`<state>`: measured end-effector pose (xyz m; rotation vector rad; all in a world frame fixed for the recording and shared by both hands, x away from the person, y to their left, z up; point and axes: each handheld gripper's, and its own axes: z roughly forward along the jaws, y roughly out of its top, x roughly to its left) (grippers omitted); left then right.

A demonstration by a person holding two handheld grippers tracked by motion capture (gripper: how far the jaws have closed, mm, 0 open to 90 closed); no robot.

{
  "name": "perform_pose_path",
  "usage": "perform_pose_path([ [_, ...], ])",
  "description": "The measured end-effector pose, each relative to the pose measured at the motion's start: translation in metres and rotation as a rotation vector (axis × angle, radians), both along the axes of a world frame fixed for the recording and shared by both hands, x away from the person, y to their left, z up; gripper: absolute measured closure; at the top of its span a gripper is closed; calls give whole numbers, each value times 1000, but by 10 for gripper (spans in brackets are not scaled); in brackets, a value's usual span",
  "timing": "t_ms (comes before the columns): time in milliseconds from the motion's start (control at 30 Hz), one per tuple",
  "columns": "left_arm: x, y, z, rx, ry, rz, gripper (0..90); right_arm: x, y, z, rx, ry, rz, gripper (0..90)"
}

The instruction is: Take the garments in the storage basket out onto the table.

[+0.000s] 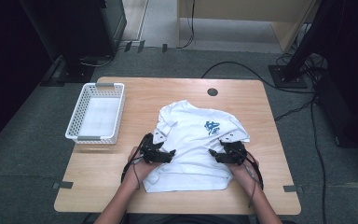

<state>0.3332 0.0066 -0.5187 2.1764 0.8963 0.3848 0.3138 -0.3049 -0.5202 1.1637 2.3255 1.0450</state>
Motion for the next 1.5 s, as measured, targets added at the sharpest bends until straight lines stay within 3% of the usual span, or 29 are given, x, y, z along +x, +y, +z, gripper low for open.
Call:
perform_pose_path([
  [433,-15,-1,0,-1,-1,-5,223,-8,-5,0,7,14,3,313],
  [533,-13,-1,1,7,9,-11,219,-7,-5,0,20,23,10,274],
  [633,-10,-2,4,11,16,-25,210,-5,-6,0,35,23,-16,163],
  [700,-7,-2,6,12,14,-44,146,-4,-7,1,43,19,-23,131],
  [733,-6,-1,8,3,18,-49,109,-4,-7,2,43,17,-25,129],
  [833,-3,0,13,-22,13,-62,109,-2,-7,5,51,18,-15,128],
  [1100,8,-5,24,35,-22,-87,111,3,-3,10,17,23,-1,147],
  [1500,26,-5,24,58,-29,-67,135,13,-5,20,10,8,-8,165],
])
